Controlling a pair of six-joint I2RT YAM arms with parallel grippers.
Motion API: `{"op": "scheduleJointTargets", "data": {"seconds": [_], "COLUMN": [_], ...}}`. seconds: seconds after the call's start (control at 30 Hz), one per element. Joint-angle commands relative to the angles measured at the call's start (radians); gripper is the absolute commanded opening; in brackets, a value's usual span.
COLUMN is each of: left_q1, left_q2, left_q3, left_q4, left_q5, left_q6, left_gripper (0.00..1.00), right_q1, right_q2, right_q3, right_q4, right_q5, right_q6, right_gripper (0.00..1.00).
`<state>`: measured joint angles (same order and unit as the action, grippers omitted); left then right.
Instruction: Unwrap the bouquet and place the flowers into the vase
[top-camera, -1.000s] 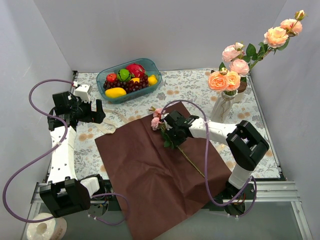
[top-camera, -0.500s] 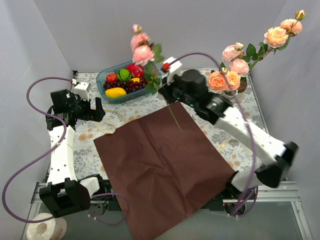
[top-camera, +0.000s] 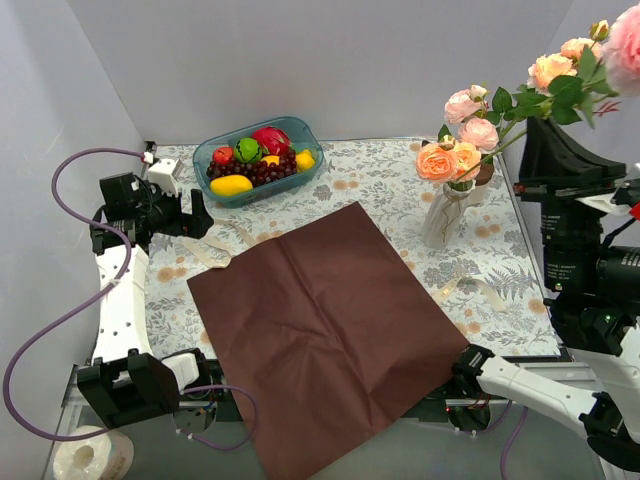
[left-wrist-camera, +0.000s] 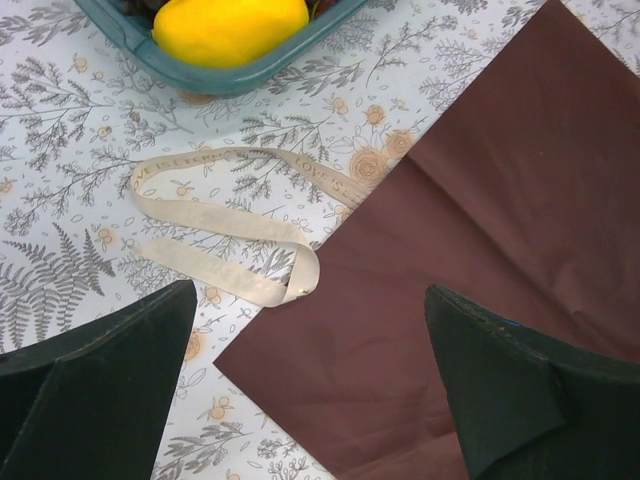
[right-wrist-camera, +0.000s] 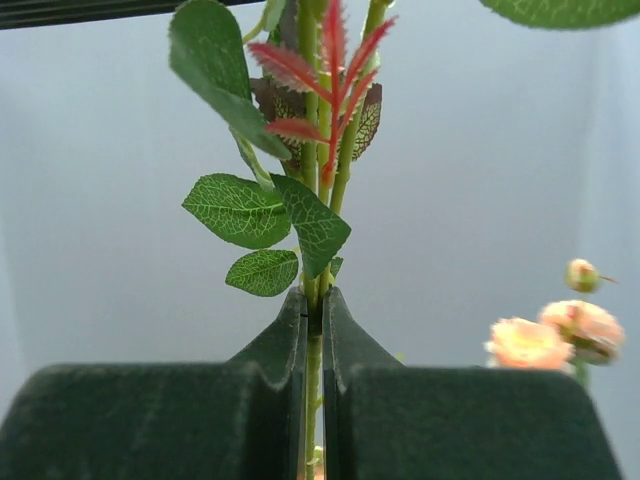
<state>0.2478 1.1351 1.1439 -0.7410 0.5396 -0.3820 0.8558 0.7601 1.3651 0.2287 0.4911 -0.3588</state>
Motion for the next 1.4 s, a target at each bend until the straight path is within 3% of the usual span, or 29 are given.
{"op": "scheduleJointTargets", "data": {"seconds": [0.0, 0.2, 0.47, 0.5, 0.53, 0.57, 0.6, 0.63, 0.67, 1.07, 1.37], "left_q1": [0.007, 0.007, 0.007, 0.007, 0.007, 0.007, 0.007, 0.007, 0.007, 0.007, 0.008], "left_q2": [0.008, 0.025, 0.041, 0.048, 0.051, 0.052, 0.052, 0.049, 0.046, 0.055, 0.045], "left_q3": [0.057, 0.071, 0.074, 0.076, 0.079, 0.082, 0.082, 0.079, 0.071, 0.045, 0.024], "left_q4": [-0.003, -0.011, -0.001, -0.001, -0.003, -0.004, -0.004, -0.001, 0.0, 0.02, 0.017], "left_q5": [0.075, 0.123, 0.128, 0.125, 0.123, 0.123, 0.122, 0.115, 0.114, 0.094, 0.082], "left_q6": [-0.011, -0.005, -0.004, -0.008, -0.008, -0.006, -0.008, -0.008, -0.006, 0.017, 0.04], "left_gripper": [0.98, 0.98, 0.98, 0.98, 0.98, 0.98, 0.98, 0.98, 0.98, 0.98, 0.98], "right_q1": [0.002, 0.0, -0.033, -0.069, -0.18, -0.246, -0.317, -0.422, -0.449, -0.618, -0.679], "right_q2": [0.022, 0.079, 0.119, 0.149, 0.163, 0.176, 0.189, 0.196, 0.193, 0.191, 0.173], "right_q3": [-0.014, -0.003, -0.129, -0.13, -0.114, -0.101, -0.098, -0.106, -0.132, -0.33, -0.457], "right_q4": [0.147, 0.248, 0.434, 0.42, 0.376, 0.234, 0.204, 0.201, 0.207, 0.454, 0.482], "right_q5": [0.245, 0.463, 0.402, 0.365, 0.328, 0.279, 0.17, 0.131, 0.103, -0.06, -0.092], "right_q6": [-0.186, -0.397, -0.43, -0.367, -0.273, -0.165, 0.027, 0.084, 0.119, 0.287, 0.33], "right_gripper": [0.01, 0.01, 0.01, 0.01, 0.01, 0.01, 0.01, 0.01, 0.01, 0.01, 0.01]}}
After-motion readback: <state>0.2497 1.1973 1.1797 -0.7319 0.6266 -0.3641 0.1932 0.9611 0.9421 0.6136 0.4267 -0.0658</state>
